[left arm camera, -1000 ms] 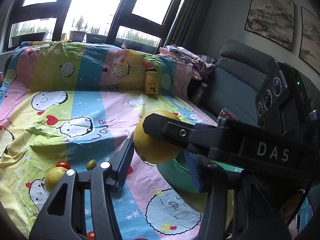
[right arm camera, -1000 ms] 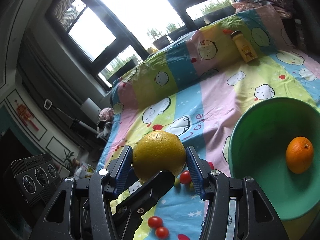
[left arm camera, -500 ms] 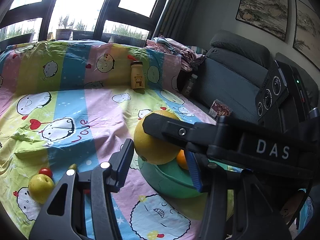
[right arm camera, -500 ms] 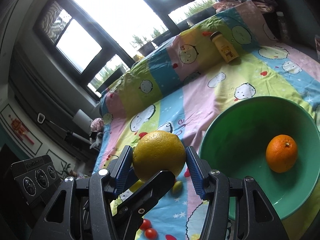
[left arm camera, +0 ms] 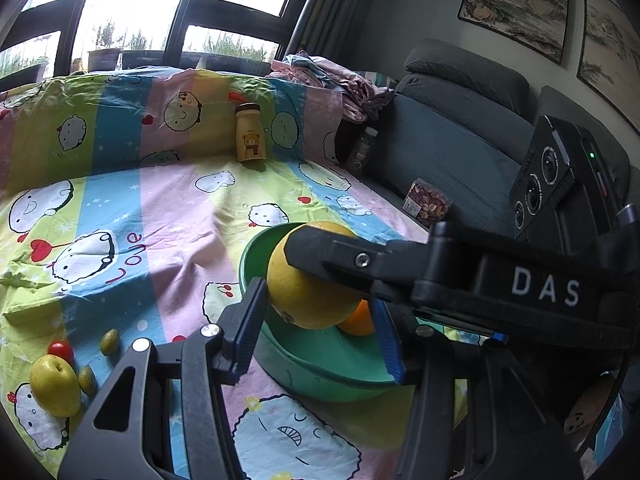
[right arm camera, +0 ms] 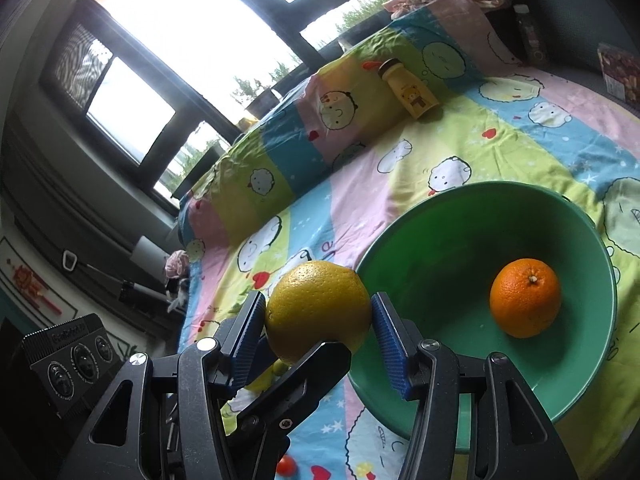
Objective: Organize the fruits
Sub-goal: 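Carry the grapefruit with the right tool over the green basin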
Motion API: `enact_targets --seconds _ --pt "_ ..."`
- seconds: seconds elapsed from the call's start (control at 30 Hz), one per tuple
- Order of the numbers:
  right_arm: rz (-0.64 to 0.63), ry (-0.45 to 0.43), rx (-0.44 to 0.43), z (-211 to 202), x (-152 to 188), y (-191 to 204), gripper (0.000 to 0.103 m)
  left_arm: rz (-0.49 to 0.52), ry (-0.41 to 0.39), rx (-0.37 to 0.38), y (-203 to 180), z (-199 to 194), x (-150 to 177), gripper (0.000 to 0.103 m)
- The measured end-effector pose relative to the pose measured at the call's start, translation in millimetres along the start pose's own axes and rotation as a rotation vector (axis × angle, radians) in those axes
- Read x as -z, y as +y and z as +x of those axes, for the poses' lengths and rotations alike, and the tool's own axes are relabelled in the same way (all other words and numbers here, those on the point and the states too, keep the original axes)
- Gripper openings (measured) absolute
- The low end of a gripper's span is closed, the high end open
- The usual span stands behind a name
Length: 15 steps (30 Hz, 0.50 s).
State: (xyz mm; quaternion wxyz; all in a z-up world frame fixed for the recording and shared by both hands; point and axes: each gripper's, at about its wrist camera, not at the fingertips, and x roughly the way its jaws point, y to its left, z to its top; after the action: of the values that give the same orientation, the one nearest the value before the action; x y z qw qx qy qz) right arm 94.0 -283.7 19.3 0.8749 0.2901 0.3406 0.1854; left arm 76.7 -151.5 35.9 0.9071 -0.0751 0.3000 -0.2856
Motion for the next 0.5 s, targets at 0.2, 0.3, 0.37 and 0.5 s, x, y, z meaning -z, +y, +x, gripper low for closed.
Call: enact_targets --seconds 0.2,0.3,0.37,0.5 --pt "0.036 0.003 0.02 -2.4 -1.0 -10.5 0.057 0.004 0.031 0.013 -5.2 10.8 -1.0 0.051" --pt "0.048 0.009 0.035 -2.4 -2.0 -15.0 0.057 0.001 0.045 0.021 -6.6 15.7 -0.4 0.051" --pt "0.059 0.013 0.042 -2.2 -2.1 -18.2 0.057 0.003 0.053 0.022 -7.7 18.7 -0.1 0.051" --pt "0.077 0.024 0.055 -0.8 -2.8 -24.2 0.057 0.0 0.073 0.028 -8.7 24.9 0.6 0.051"
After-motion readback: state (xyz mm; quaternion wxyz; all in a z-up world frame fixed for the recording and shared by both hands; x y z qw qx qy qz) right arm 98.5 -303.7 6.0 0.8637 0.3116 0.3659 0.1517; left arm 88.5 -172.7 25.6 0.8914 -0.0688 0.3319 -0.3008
